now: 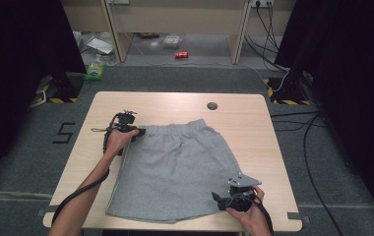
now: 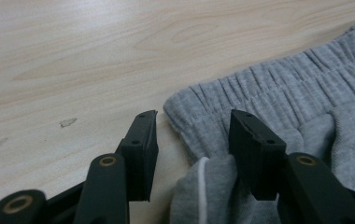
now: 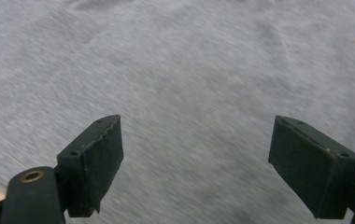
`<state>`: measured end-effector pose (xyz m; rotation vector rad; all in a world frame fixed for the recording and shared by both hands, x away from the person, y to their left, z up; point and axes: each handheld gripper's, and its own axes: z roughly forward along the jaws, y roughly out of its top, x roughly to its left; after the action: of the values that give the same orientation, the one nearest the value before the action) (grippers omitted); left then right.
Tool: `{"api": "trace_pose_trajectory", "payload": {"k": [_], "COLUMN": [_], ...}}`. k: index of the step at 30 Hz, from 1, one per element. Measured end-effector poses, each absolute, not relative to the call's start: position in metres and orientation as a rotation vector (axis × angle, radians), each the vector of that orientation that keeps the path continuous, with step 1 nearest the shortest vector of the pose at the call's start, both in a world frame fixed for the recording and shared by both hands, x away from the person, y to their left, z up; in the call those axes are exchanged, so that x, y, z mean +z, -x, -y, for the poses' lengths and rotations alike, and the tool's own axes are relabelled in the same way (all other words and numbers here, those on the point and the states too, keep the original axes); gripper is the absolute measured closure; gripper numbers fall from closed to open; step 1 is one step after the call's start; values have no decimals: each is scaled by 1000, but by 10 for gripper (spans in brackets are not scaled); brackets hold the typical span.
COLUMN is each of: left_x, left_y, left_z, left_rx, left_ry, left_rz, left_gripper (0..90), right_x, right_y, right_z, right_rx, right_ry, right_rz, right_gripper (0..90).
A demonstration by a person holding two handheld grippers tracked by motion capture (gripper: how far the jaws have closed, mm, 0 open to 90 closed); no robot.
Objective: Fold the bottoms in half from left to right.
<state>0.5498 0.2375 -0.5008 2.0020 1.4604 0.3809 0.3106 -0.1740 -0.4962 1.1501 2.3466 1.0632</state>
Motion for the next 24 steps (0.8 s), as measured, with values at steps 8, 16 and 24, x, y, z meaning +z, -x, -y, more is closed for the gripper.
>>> {"api": "trace_pose_trajectory", "payload": {"k": [8,16,24], "left_x": [-498,-499,-499], "left_y": [-553,-552,-552], "left_z": [-233,-235,-235], "left_rx": [349,335,356], "left_ry": [-2032,-2021,-2045], "left_rz": [-1448,-1436,-1409], "left_gripper": [682,749,776], "right_x": [-493,-490,-488], "right_y": [-308,-311,-312], "right_z": [138,84,33], "right_rx": [1126,1203,1246], "right_ry": [-1076,-985,-880], "right_rz": [-2377,-2439,-2491], "right_gripper": [188,192,203]}}
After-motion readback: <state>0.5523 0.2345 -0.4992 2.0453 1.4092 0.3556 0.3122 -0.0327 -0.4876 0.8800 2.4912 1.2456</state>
